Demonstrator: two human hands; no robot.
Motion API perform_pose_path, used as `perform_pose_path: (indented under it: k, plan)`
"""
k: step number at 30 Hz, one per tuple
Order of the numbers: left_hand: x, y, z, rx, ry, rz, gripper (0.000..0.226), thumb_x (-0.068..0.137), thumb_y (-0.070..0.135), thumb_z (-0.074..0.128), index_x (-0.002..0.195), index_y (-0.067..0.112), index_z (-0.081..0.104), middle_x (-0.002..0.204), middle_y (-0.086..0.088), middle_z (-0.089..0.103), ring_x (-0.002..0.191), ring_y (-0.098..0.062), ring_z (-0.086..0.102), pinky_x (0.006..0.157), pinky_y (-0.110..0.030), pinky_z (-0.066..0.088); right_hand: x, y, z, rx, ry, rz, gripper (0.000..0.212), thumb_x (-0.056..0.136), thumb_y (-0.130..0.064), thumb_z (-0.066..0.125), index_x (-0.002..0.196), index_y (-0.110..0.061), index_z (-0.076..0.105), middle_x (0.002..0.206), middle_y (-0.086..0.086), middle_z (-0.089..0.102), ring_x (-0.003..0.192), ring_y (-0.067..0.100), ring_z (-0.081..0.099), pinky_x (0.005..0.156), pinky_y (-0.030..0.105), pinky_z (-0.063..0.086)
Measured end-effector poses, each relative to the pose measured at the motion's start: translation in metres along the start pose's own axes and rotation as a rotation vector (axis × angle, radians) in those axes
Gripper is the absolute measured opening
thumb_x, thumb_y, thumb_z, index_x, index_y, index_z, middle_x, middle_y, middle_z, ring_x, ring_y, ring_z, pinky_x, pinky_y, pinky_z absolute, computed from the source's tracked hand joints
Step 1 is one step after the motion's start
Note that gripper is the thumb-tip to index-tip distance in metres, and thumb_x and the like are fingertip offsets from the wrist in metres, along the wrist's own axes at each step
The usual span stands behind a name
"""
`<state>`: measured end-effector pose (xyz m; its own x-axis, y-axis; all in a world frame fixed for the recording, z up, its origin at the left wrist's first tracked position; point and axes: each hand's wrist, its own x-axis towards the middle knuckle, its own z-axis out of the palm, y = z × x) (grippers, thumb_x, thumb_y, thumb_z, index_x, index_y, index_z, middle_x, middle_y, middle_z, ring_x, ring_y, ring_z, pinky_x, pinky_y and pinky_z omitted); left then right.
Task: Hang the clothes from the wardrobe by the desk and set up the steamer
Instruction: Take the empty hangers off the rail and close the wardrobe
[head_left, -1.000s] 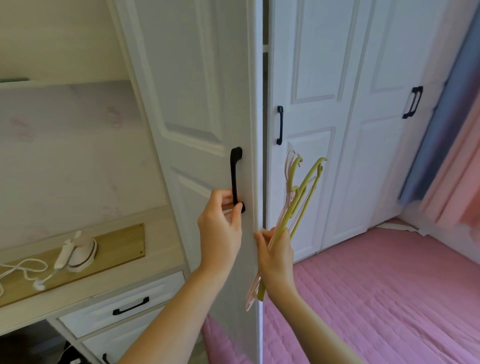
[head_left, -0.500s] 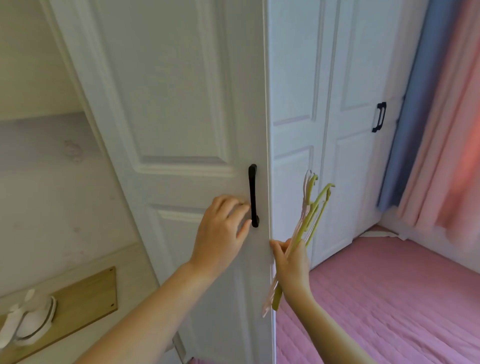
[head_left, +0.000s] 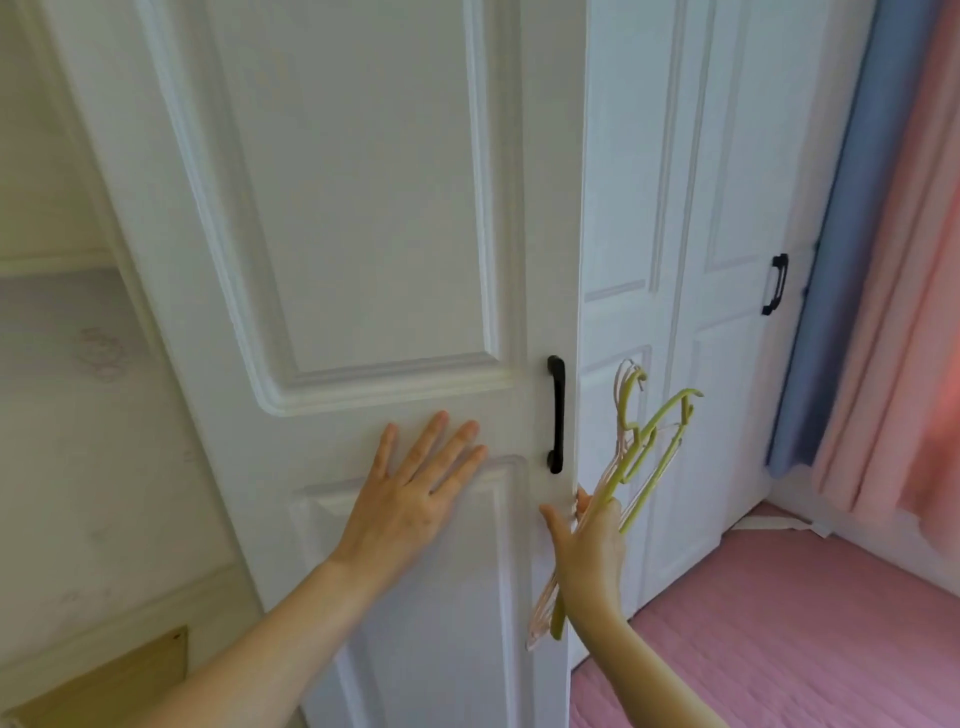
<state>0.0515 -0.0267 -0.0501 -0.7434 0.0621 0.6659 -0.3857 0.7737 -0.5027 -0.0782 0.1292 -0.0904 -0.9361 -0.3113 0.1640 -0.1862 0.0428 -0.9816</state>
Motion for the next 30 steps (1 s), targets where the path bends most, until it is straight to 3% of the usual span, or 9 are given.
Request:
perform_pose_path:
  k: [8, 14, 18, 23, 30]
  plan:
    - [0.012, -0.018, 0.036, 0.079, 0.025, 0.011, 0.060, 0.094, 0.028, 0.056, 0.149, 0.022, 0.033, 0.159, 0.001, 0.024, 0.147, -0.026, 0.018, 0.114, -0.056, 0.011, 0.037, -0.002, 0.046, 0.046, 0.048, 0.057, 0.035, 0.084, -0.017, 0.073, 0.096, -0.015, 0.041, 0.125, 0.004, 0.055, 0.110, 0.023, 0.053, 0.089, 0.038, 0.047]
    - [0.015, -0.025, 0.056, 0.124, -0.002, -0.026, 0.075, 0.086, 0.022, 0.069, 0.150, 0.021, 0.031, 0.160, 0.000, 0.021, 0.147, -0.029, 0.018, 0.116, -0.058, 0.006, 0.057, 0.000, 0.070, 0.060, 0.048, 0.007, 0.039, 0.083, -0.017, 0.074, 0.101, -0.016, 0.039, 0.139, -0.002, 0.049, 0.121, 0.017, 0.048, 0.092, 0.032, 0.042]
    - [0.017, -0.027, 0.067, 0.136, 0.025, -0.046, 0.067, 0.089, 0.019, 0.062, 0.150, 0.020, 0.032, 0.160, -0.001, 0.021, 0.147, -0.028, 0.016, 0.116, -0.058, 0.008, 0.064, -0.002, 0.085, 0.076, 0.071, 0.005, 0.038, 0.085, -0.014, 0.071, 0.103, -0.016, 0.038, 0.126, -0.011, 0.048, 0.110, 0.009, 0.044, 0.089, 0.028, 0.037]
    - [0.018, -0.031, 0.073, 0.182, 0.020, -0.029, 0.060, 0.093, 0.007, 0.035, 0.151, 0.018, 0.027, 0.161, -0.003, 0.016, 0.148, -0.031, 0.008, 0.116, -0.058, 0.003, 0.068, -0.003, 0.103, 0.016, 0.129, -0.022, 0.037, 0.083, -0.018, 0.073, 0.099, -0.016, 0.040, 0.102, -0.005, 0.051, 0.095, 0.017, 0.050, 0.079, 0.028, 0.040]
    - [0.019, -0.035, 0.077, 0.218, -0.001, -0.024, 0.055, 0.098, 0.008, 0.021, 0.152, 0.018, 0.024, 0.162, -0.006, 0.011, 0.148, -0.034, 0.004, 0.116, -0.059, 0.000, 0.074, -0.003, 0.113, 0.033, 0.116, 0.005, 0.037, 0.084, -0.019, 0.072, 0.100, -0.018, 0.039, 0.106, -0.003, 0.053, 0.091, 0.014, 0.048, 0.070, 0.019, 0.034]
